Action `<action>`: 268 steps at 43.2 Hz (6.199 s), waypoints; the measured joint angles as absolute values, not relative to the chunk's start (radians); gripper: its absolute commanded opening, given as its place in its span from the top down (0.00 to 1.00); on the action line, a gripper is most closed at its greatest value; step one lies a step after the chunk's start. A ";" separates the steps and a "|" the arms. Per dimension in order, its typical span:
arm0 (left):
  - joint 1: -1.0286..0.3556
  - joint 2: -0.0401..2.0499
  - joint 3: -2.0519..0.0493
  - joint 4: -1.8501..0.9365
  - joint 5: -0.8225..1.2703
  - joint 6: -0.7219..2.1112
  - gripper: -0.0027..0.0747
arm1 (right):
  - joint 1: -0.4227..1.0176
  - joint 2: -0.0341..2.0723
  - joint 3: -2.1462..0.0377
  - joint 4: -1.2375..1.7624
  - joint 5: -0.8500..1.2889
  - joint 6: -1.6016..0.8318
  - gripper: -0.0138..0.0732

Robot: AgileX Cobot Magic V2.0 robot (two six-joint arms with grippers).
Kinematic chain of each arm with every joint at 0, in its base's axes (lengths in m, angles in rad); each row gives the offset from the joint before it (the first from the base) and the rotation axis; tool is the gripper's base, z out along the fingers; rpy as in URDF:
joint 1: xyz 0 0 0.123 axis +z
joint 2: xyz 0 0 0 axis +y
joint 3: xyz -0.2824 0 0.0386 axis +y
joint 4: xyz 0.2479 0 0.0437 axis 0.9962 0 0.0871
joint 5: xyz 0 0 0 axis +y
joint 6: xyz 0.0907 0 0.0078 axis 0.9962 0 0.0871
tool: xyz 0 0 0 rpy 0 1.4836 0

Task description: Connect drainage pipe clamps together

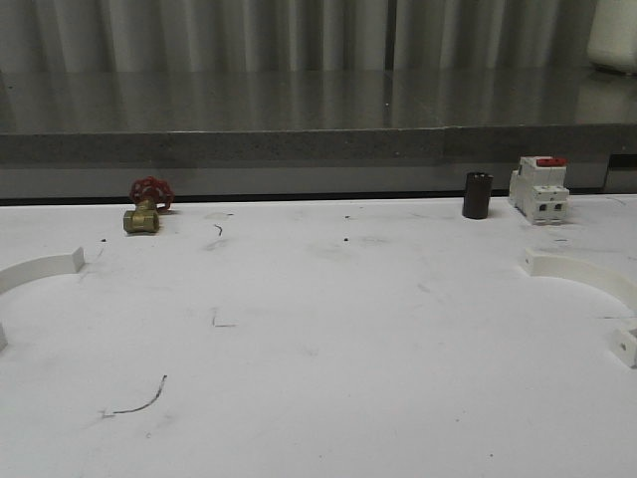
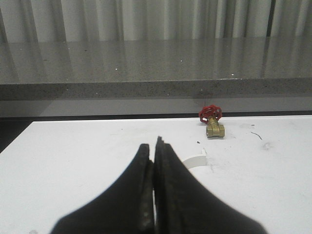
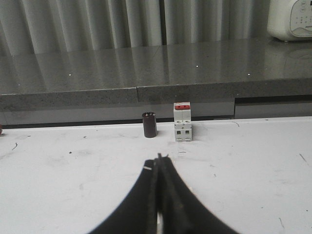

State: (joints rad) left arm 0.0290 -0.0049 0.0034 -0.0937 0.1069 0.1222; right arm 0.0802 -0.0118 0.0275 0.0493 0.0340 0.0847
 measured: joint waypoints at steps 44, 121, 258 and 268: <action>0.029 -0.005 -0.174 -0.097 0.086 0.122 0.99 | 0.080 -0.012 -0.131 0.049 0.059 0.085 0.92; 0.029 0.841 -0.744 -0.077 0.662 0.122 0.25 | 0.080 0.581 -0.581 0.046 0.663 0.085 0.33; -0.107 1.779 -1.245 -0.153 0.767 0.120 0.82 | 0.080 0.581 -0.581 0.046 0.664 0.085 0.33; -0.290 1.774 -1.304 -0.160 0.803 0.042 0.81 | 0.080 0.581 -0.581 0.046 0.664 0.085 0.33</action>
